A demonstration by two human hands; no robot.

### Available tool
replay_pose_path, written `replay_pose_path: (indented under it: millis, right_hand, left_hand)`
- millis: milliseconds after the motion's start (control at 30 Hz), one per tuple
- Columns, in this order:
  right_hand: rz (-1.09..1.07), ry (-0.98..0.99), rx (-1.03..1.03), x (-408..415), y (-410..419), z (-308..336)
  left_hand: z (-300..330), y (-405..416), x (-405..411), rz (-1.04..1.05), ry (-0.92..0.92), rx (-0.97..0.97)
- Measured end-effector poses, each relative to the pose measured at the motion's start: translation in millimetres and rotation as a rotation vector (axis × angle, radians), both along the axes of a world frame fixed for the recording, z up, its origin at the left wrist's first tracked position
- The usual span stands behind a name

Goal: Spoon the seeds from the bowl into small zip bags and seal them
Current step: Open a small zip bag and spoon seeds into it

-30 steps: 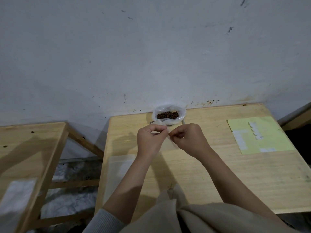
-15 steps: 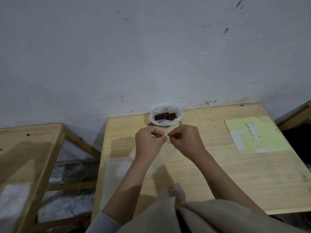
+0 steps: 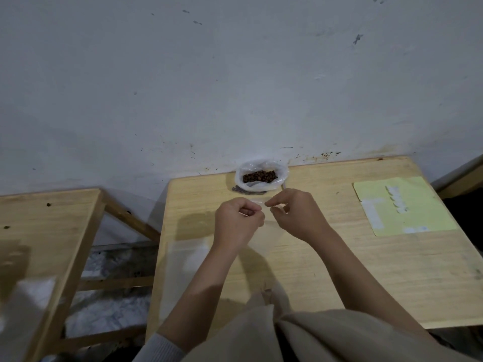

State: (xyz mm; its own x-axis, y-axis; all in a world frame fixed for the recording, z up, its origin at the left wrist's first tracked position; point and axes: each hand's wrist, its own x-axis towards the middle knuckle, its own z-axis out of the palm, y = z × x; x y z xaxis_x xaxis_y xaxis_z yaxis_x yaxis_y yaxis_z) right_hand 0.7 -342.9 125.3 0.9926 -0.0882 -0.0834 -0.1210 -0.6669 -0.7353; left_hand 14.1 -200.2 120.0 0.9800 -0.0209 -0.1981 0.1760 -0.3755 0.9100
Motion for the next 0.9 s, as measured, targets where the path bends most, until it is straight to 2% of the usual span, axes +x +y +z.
replay_pose_path:
  millis: [133, 167, 267, 367, 500, 633, 900]
  right_hand:
    - [-0.092, 0.025, 0.072, 0, 0, 5]
    - [-0.113, 0.031, 0.078, 1, -1, 7]
    - [-0.147, 0.059, 0.136, 1, -6, 11]
    - [-0.156, 0.105, 0.215, 2, -7, 13]
    - [-0.144, 0.152, 0.247, 3, -8, 18]
    - [-0.113, 0.188, 0.25, 3, -10, 24]
    - [-0.065, 0.235, 0.29, 7, -14, 26]
  left_hand:
    - [-2, -1, -8, -0.039, -0.139, -0.16]
    - [-7, 3, -9, -0.063, -0.198, -0.095]
    - [-27, 19, -12, -0.233, -0.355, 0.27]
    - [-50, 25, -15, -0.348, -0.325, 0.455]
    - [-67, 21, -20, -0.325, -0.288, 0.511]
    - [-75, 22, -20, -0.319, -0.282, 0.524]
    - [-88, 29, -20, -0.321, -0.384, 0.496]
